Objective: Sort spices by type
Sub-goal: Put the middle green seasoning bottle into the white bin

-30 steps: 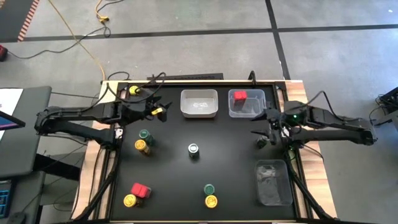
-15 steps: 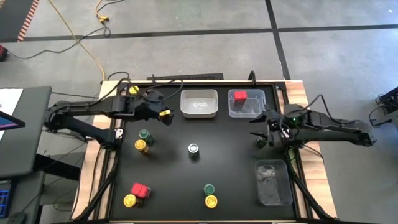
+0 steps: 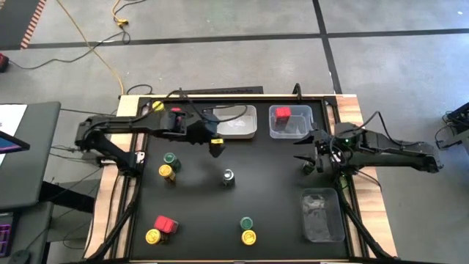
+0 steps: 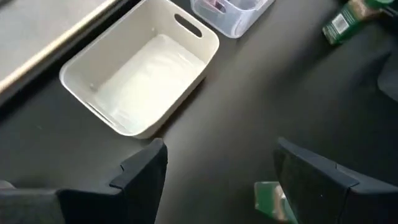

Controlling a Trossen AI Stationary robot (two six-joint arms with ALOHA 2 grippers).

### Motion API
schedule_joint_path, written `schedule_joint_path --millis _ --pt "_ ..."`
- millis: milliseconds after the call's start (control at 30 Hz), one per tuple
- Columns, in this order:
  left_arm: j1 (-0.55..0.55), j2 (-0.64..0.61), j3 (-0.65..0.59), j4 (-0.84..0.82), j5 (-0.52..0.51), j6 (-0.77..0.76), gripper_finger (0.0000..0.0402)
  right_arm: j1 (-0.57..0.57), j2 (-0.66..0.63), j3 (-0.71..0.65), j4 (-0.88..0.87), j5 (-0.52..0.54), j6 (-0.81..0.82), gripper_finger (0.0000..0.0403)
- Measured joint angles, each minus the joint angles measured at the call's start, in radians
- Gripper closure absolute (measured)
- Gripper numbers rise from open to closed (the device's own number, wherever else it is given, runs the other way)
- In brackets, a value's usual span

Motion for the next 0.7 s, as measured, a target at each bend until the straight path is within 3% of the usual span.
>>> schedule_joint_path --millis 333,700 --pt "-0.035 0.197 0.134 -0.016 0.115 -0.251 0.0123 0.000 0.000 0.000 -0.008 0.000 0.002 0.0117" --pt "-0.069 0.252 0.186 -0.082 0.133 -0.281 0.0123 -0.001 0.000 -0.001 -0.036 0.004 0.059 0.0117"
